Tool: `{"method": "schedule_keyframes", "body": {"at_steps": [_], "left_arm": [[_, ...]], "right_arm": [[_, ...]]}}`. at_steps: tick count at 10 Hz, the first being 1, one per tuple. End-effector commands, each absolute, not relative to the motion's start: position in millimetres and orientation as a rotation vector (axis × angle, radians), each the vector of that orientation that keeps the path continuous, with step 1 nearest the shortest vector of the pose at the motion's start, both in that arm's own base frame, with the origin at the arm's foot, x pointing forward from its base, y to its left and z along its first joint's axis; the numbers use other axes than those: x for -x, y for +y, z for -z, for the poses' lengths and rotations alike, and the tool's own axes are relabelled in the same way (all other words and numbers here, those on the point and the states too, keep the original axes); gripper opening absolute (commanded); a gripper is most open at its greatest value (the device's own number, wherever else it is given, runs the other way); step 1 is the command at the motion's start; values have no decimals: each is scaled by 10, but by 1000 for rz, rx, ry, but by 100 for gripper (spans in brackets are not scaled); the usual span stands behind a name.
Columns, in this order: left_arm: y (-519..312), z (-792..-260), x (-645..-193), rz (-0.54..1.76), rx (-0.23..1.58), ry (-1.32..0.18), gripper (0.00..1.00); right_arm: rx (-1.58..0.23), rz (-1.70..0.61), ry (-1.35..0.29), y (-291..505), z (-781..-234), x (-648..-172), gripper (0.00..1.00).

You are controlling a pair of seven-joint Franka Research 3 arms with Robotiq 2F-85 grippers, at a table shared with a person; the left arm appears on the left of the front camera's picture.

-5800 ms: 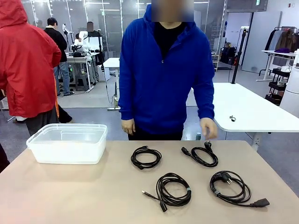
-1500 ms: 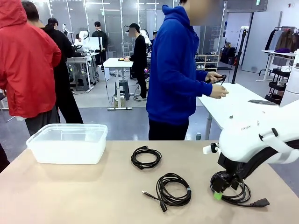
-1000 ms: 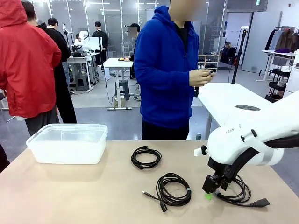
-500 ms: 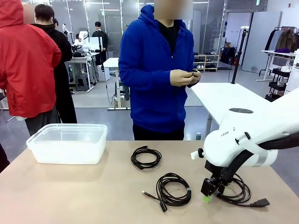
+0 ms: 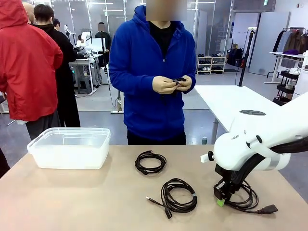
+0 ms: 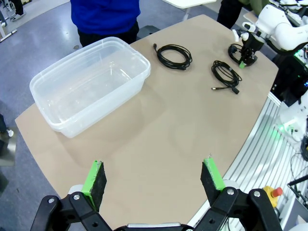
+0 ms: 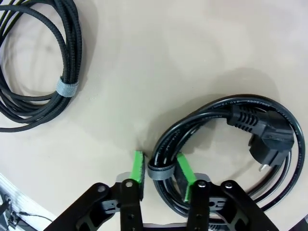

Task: Organize and store the cables.
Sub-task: Place the Power Cable into the Organizing box.

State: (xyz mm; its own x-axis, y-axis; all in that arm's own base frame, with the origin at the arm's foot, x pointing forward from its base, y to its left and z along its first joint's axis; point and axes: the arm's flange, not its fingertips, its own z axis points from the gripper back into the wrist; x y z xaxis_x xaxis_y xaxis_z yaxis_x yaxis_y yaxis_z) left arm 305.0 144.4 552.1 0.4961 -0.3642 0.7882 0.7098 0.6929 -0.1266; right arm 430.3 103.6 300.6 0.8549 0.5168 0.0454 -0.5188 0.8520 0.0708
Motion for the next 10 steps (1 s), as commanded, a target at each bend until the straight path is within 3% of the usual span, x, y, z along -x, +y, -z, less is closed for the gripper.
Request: {"method": "schedule_keyframes", "body": {"at_steps": [1,4,7,8,10], "left_arm": [[1466,-5542,-3059,702,488,-826,100],[1466,-5542,-3059,702,488,-826,100],[1466,-5542,-3059,702,488,-826,100],[1466,-5542,-3059,702,488,-826,100],[1466,-5542,-3059,702,488,-826,100]], "right_arm": [[-62,-515,2,1069,-2977,-4291,0],[-78,-511,-10,1037,-3105,-4298,0],[-51,-516,-65,1012,-3571,-4255,0],[-14,-526,-68,1031,-3772,-4233,9],[-34,-504,-85,1029,-4086,-4206,9]]}}
